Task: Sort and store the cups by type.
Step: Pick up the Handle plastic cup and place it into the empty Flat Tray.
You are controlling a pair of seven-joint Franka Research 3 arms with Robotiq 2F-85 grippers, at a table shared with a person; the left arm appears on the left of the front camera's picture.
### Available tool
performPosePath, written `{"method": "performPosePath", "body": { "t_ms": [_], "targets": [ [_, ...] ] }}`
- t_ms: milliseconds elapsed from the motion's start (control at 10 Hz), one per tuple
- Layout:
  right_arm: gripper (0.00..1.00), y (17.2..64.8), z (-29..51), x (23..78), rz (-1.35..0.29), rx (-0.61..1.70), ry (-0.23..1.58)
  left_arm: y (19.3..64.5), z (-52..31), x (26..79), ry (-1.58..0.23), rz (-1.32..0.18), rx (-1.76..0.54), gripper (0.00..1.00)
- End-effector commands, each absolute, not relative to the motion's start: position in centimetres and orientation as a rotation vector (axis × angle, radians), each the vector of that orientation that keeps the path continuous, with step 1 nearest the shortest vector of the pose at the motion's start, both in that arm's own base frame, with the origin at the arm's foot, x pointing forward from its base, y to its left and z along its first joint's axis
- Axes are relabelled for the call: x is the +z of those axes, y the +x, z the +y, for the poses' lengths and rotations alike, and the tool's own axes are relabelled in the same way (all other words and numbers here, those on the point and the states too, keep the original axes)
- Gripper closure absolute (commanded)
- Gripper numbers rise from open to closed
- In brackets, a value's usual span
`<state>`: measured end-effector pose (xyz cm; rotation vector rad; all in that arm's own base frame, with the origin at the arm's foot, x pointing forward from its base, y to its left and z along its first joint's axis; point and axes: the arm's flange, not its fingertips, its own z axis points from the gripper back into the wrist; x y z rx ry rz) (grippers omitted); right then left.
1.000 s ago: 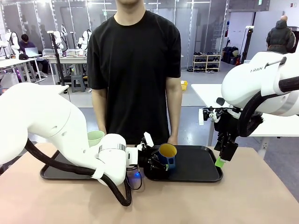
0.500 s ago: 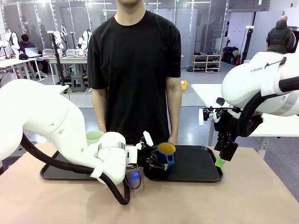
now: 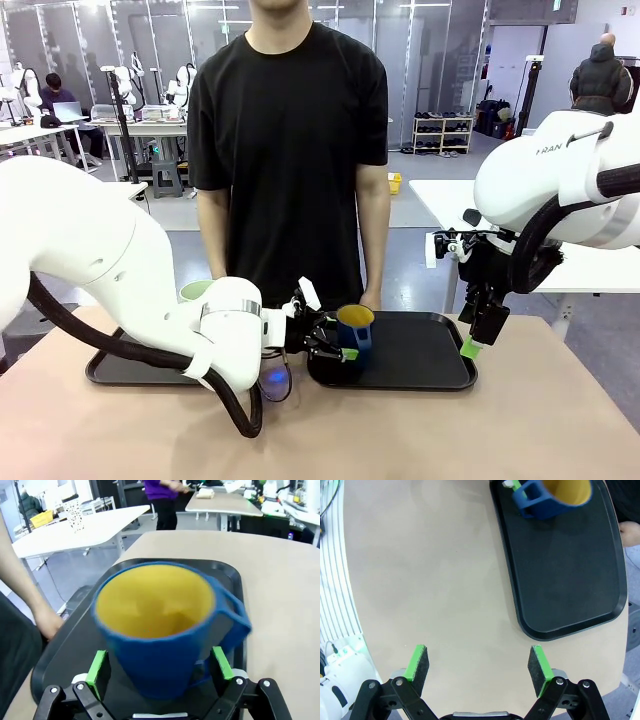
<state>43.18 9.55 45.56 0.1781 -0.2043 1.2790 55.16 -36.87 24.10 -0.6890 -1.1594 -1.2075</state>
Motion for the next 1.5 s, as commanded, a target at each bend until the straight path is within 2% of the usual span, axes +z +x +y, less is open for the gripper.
{"method": "performPosePath", "body": {
  "t_ms": [0, 400, 800, 1400],
  "targets": [
    [0.0, 42.9, 9.6, 45.3, -0.215, 1.263, 0.171, 52.8, -36.3, 23.3, -0.606, -1.204, -1.215, 0.0],
    [0.0, 42.9, 9.6, 45.3, -0.215, 1.263, 0.171, 51.3, -36.0, 23.4, -0.613, -1.183, -1.217, 0.0],
    [0.0, 42.9, 9.6, 45.3, -0.215, 1.263, 0.171, 49.2, -34.4, 24.0, -0.511, -1.189, -1.22, 0.0],
    [0.0, 42.9, 9.6, 45.3, -0.215, 1.263, 0.171, 45.6, -32.6, 25.3, -0.371, -1.111, -1.232, 0.0]
  ]
}}
